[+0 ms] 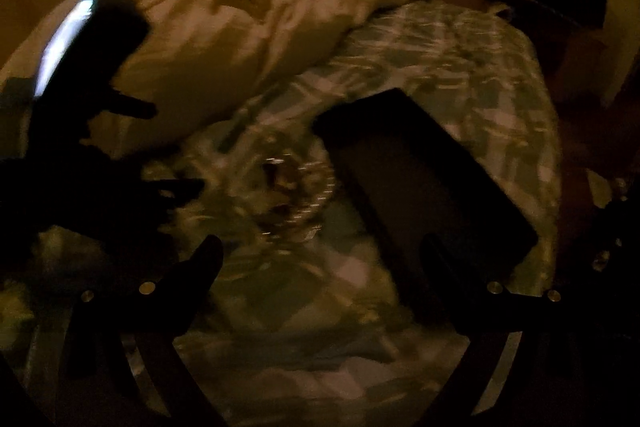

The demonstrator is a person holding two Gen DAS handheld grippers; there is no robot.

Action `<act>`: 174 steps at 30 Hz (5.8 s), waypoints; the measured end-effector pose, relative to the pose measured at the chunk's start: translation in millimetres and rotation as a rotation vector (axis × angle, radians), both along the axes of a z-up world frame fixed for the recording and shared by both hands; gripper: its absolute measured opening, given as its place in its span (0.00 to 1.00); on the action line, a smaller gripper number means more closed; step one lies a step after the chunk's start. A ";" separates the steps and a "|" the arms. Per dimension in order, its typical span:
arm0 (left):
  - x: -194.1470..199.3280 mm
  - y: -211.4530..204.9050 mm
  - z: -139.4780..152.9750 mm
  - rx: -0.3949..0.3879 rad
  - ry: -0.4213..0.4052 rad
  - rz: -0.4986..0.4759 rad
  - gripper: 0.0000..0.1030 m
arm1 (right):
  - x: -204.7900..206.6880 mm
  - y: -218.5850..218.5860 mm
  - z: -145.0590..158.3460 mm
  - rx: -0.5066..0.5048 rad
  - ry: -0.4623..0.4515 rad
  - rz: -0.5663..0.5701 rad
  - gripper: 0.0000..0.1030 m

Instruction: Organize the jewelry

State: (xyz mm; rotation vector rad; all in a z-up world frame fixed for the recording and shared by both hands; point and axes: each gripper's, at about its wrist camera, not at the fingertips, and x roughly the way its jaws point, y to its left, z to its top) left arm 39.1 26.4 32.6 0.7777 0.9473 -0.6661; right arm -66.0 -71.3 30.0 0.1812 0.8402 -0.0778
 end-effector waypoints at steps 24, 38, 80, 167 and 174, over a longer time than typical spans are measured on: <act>30.6 -43.7 -50.4 0.038 0.072 -0.091 0.53 | 44.9 -0.2 -58.2 0.129 0.204 -0.008 0.47; 32.6 -49.2 -63.6 -0.057 0.117 -0.073 0.20 | 62.9 -4.3 -78.2 0.074 0.224 -0.106 0.21; 2.4 -52.1 5.3 -0.420 0.108 -0.043 0.00 | -12.7 -78.4 9.1 0.153 -0.136 -0.319 0.05; 49.7 -12.2 -56.6 -0.217 0.249 0.208 0.42 | 34.4 -34.2 -58.7 0.417 0.046 -0.177 0.37; 43.9 -31.2 -72.9 -0.141 0.221 0.170 0.42 | 38.9 -49.3 -79.9 0.500 0.067 -0.316 0.35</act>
